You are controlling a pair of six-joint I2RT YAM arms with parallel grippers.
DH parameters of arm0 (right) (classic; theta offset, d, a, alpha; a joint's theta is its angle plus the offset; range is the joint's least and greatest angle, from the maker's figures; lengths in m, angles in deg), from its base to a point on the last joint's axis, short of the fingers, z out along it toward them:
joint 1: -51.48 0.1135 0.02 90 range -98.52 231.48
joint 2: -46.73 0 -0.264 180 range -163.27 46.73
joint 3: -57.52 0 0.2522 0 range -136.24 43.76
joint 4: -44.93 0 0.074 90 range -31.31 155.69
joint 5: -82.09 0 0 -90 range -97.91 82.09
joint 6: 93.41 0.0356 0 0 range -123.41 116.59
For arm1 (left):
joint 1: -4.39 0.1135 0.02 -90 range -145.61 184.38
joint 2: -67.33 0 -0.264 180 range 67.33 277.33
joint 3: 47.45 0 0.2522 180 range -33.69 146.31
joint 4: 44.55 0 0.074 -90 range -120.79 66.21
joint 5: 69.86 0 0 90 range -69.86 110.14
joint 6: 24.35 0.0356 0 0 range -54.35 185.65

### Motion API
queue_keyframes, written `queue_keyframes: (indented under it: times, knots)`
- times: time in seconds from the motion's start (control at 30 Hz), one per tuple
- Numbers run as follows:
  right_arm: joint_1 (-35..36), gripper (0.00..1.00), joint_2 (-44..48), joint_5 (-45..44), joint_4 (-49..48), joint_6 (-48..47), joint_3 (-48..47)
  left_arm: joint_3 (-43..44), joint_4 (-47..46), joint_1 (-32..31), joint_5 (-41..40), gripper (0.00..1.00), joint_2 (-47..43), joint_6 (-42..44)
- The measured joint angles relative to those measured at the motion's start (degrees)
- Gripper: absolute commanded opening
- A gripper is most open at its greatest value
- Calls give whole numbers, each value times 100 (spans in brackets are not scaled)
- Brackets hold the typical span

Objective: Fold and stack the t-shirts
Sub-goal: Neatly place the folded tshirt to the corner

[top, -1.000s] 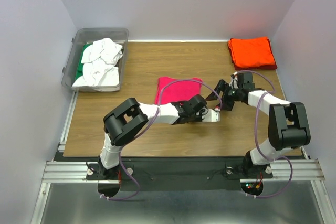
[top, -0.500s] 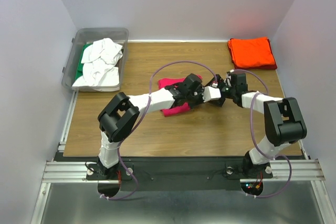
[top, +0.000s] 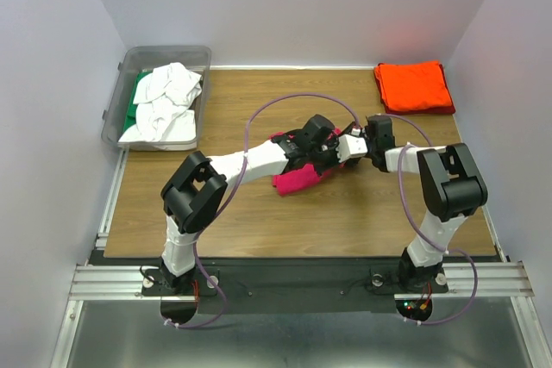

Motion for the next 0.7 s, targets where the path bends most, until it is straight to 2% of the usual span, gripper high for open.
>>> queue_keyframes:
  times: [0.03,0.07,0.1,0.13,0.17,0.27,0.3,0.37,0.5,0.57,0.63,0.67,0.7]
  knots:
    - [0,50,-24,-83,-28,11,-28,2,-2,2,13,0,7,-9]
    - [0,50,-61,-144,-52,9,-70,4,-2,7,22,0,15,-17]
    - [0,39,-131,-223,-98,7,-120,4,-4,22,31,0,26,-26]
    - [0,33,-188,-280,-136,20,-157,7,-7,28,33,0,35,-37]
    - [0,20,-262,-337,-177,2,-192,7,-7,31,35,2,44,-48]
    - [0,1,-374,-382,-201,-79,-210,7,-9,68,42,16,59,-74]
    - [0,1,-382,-391,-166,-116,-221,7,-7,87,48,30,59,-92]
    - [0,1,-382,-417,-59,-326,-319,7,7,144,120,38,61,-142]
    - [2,1,-382,-634,503,-1110,-933,-15,149,433,474,41,-22,-330]
    - [-2,1,-382,-809,914,-1808,-1462,-136,280,627,584,41,-203,-348]
    - [-31,0,-380,-970,1320,-2566,-2092,-337,490,903,669,48,-595,-343]
    - [-59,0,-382,-1043,1491,-2918,-2347,-404,568,1012,706,48,-767,-326]
    - [-125,1,-404,-1134,1690,-3362,-2723,-507,673,1172,732,58,-1023,-313]
